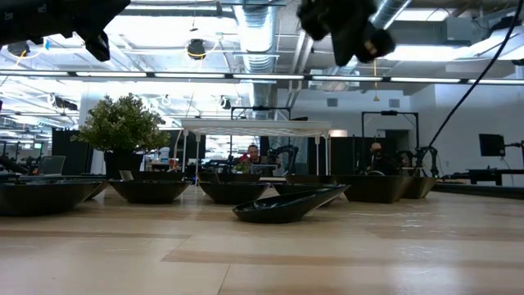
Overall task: Pick & Place Mini shaped plates
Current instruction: Stack the drop-shaped plate on top of the drop-shaped plate on the shelf
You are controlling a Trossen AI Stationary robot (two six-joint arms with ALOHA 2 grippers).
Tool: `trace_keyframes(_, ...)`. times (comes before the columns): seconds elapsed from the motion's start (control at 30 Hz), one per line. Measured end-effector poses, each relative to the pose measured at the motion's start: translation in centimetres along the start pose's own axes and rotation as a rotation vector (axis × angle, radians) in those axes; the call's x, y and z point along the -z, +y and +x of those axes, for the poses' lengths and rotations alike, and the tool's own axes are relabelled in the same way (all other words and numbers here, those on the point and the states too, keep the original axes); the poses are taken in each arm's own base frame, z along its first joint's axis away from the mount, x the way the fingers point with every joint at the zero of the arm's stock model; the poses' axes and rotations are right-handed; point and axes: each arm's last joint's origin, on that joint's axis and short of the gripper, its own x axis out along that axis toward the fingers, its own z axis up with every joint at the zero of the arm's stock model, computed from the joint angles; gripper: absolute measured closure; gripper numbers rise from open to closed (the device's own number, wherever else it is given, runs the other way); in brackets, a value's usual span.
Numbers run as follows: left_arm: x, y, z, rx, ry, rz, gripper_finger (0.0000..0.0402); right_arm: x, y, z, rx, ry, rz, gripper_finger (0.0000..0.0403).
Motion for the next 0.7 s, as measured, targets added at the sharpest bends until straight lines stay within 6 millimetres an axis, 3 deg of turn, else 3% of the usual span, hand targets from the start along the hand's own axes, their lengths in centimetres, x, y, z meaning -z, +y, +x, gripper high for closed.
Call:
trace_keyframes(0.37,0.0,0.0,0.0,0.005,-0.003,-0.151,0.0334,8.6,8.0,2.2,-0.088,-0.218,0.304,0.0402)
trace_keyframes(0.57,0.0,0.0,0.0,0.005,-0.003,-0.151,0.0334,12.3,11.0,5.8,-0.127,-0.281,0.513,0.0402)
trace_keyframes(0.7,0.0,0.0,0.0,0.005,-0.003,-0.150,0.0334,13.6,11.7,8.5,-0.099,-0.269,0.644,0.0402)
